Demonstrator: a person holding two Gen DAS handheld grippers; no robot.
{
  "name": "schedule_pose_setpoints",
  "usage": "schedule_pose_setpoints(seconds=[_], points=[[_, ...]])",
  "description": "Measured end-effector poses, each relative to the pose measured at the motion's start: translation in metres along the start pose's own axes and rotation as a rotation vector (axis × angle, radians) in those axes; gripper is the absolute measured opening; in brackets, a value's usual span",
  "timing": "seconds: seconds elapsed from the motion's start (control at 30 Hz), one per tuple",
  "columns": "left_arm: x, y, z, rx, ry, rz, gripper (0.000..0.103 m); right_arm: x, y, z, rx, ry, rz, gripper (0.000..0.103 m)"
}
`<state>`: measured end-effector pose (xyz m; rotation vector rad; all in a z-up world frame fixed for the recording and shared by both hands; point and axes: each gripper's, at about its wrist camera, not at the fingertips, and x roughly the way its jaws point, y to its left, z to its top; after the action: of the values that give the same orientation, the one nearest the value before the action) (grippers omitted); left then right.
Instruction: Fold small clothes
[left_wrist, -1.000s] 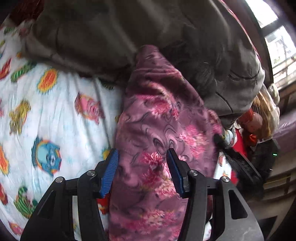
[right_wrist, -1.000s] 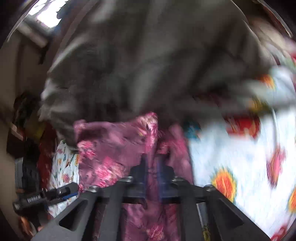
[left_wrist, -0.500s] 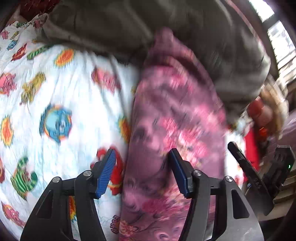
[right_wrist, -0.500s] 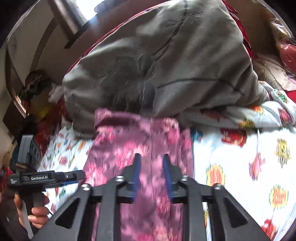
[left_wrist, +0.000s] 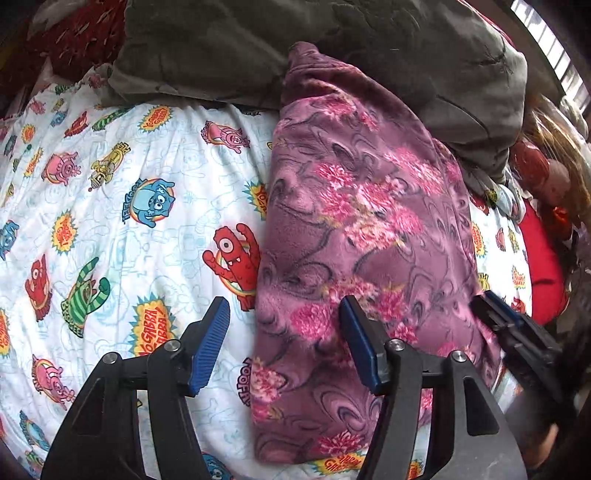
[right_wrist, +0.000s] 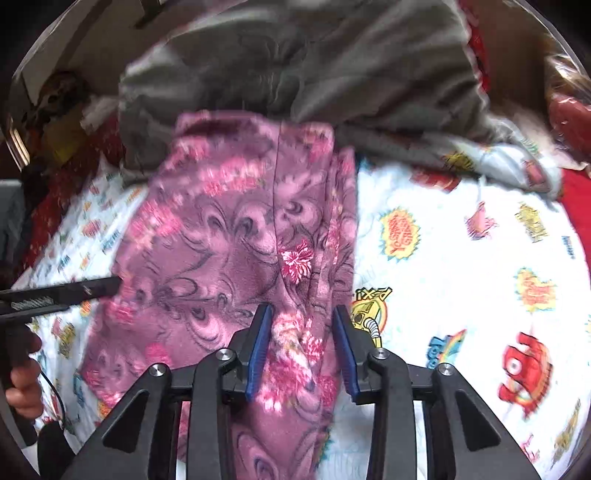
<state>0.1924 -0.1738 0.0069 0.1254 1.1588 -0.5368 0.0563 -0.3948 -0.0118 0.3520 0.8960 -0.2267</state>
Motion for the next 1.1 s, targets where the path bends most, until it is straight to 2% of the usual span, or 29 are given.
schedule_pose_setpoints(seconds=[0.1,0.13,0.2,0.23,0.3,0.37,0.43,0.57,0.67,0.77,0.8,0.87,0.9,0.93,0.97,1.0,1.03,1.07,1.1], points=[[0.001,-0.001,-0.002,0.003,0.006,0.005,0.061,-0.015,0.001,-0.007,0.020,-0.068,0.075,0.036],[0.002,-0.002,-0.003,-0.001,0.007,0.004,0.061,-0.011,0.002,-0.011,0.002,-0.054,0.057,0.036],[0.004,-0.002,-0.003,-0.006,0.014,0.002,0.061,0.007,0.002,-0.022,-0.050,0.029,-0.020,0.039],[0.002,0.000,-0.001,-0.005,0.016,0.002,0.061,0.009,0.003,-0.027,-0.059,0.035,-0.027,0.044],[0.002,0.001,0.000,0.007,0.019,-0.006,0.061,0.006,-0.003,-0.024,-0.019,0.034,-0.002,0.045],[0.004,0.006,0.007,-0.009,0.037,-0.047,0.061,0.000,-0.012,-0.016,0.028,0.019,0.029,0.045],[0.003,0.020,0.016,-0.065,0.044,-0.119,0.061,-0.006,-0.024,-0.007,0.095,-0.038,0.049,0.045],[0.012,0.043,0.035,-0.175,0.079,-0.254,0.061,0.006,-0.058,0.021,0.293,-0.072,0.126,0.051],[0.028,0.044,0.042,-0.218,0.137,-0.350,0.061,0.038,-0.066,0.029,0.369,-0.013,0.187,0.052],[0.040,0.037,0.043,-0.221,0.161,-0.366,0.069,0.066,-0.061,0.033,0.390,0.038,0.297,0.052],[0.041,0.036,0.044,-0.221,0.160,-0.372,0.072,0.069,-0.056,0.034,0.379,0.037,0.347,0.059],[0.044,0.034,0.045,-0.235,0.157,-0.385,0.073,0.070,-0.047,0.035,0.355,0.029,0.391,0.071],[0.044,0.033,0.044,-0.244,0.156,-0.388,0.073,0.072,-0.043,0.037,0.333,0.033,0.405,0.072],[0.045,0.032,0.045,-0.253,0.156,-0.392,0.073,0.074,-0.037,0.039,0.294,0.042,0.377,0.072],[0.046,0.032,0.045,-0.263,0.154,-0.391,0.071,0.074,-0.032,0.039,0.259,0.053,0.332,0.064],[0.045,0.030,0.045,-0.263,0.152,-0.384,0.053,0.075,-0.024,0.040,0.219,0.062,0.278,0.053],[0.045,0.028,0.045,-0.251,0.152,-0.373,0.043,0.073,-0.018,0.041,0.188,0.052,0.241,0.049],[0.042,0.028,0.045,-0.243,0.146,-0.367,0.040,0.071,-0.012,0.042,0.171,0.043,0.225,0.038],[0.040,0.029,0.045,-0.240,0.137,-0.365,0.032,0.066,-0.005,0.042,0.145,0.027,0.191,0.031]])
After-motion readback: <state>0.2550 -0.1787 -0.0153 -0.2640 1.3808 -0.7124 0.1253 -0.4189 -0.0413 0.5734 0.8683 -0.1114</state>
